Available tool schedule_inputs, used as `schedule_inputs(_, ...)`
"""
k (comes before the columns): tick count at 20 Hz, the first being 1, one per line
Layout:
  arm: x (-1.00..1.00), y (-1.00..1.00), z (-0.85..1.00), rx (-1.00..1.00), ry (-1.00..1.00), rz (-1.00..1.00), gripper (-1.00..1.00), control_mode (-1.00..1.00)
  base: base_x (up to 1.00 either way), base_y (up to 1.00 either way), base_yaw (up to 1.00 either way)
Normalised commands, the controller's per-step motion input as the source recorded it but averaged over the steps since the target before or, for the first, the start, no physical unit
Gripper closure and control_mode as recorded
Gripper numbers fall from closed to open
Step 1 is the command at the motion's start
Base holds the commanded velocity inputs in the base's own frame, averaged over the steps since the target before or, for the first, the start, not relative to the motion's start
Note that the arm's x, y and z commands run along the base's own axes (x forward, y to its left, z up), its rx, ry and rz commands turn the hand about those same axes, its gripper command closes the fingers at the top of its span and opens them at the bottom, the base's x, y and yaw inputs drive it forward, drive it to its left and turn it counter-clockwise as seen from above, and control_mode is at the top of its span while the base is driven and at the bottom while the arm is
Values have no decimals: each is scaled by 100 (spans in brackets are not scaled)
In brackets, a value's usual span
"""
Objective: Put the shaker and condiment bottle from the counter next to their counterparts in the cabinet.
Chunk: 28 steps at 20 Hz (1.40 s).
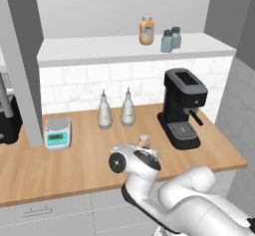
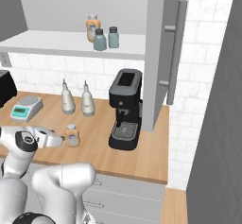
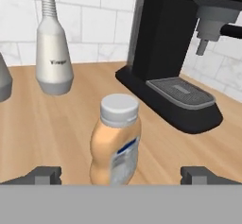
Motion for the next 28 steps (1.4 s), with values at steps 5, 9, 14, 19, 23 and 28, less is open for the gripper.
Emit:
schedule_inputs(5, 8, -7, -7, 0, 0, 0, -100, -100, 0, 0, 0)
schedule_inputs(9, 0, -1, -6, 0, -2, 0, -100, -100, 0, 0, 0)
schedule_inputs(14, 5, 0, -14, 0, -1, 0, -100, -100, 0, 0, 0)
schedule_inputs(19, 16, -1, -10, 0, -1, 0, -100, -100, 0, 0, 0)
schedule_inputs(23, 4, -20, -5, 2, -1, 0, -100, -100, 0, 0, 0)
schedule_inputs(28, 6, -20, -7, 3, 0, 0, -100, -100, 0, 0, 0)
